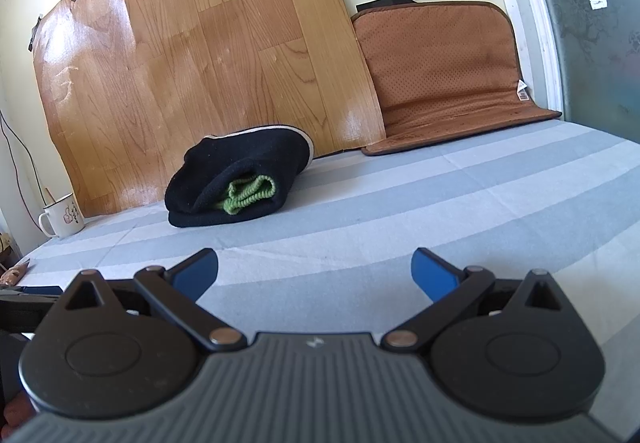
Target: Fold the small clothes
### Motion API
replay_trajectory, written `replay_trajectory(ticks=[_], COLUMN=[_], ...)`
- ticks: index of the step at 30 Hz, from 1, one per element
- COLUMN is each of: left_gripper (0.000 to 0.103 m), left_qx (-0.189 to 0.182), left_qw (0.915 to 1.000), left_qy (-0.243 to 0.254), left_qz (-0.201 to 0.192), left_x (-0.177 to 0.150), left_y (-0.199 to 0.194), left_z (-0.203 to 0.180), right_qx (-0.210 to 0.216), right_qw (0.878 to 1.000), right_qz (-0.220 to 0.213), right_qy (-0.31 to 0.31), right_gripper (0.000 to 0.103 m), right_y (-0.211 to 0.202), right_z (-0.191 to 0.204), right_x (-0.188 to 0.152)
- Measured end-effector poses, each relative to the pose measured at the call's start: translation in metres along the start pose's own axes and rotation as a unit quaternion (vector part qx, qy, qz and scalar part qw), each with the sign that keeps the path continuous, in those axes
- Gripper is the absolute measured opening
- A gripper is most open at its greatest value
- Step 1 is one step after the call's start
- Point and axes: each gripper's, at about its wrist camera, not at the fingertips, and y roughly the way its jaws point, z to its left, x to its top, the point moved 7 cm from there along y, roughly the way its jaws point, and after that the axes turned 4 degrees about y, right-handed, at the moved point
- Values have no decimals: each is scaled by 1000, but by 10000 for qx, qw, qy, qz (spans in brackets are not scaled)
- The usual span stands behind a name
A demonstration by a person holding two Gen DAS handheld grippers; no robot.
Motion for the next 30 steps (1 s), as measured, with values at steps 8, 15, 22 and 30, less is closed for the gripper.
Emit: replay_trajectory(ticks=[8,15,22,30], left_gripper=[103,103,103,103], left_qx=[54,63,64,54], left_qw=[10000,10000,10000,9999], left_qy=[-32,-20,-38,-42], left_qz=[-32,-41,-46,-80], left_x=[1,1,1,2], left_y=[0,-1,-1,-2], left_z=[2,2,3,3], right_qx=[-4,11,24,37], right_qw=[10000,9999,9999,9999], right_qz=[-76,-111,-110,-138], right_qy=[18,38,72,82], right_gripper=[103,103,103,103], right_y=[-2,-3,-4,-4], right_z=[1,1,1,1], right_x=[0,-1,-1,0])
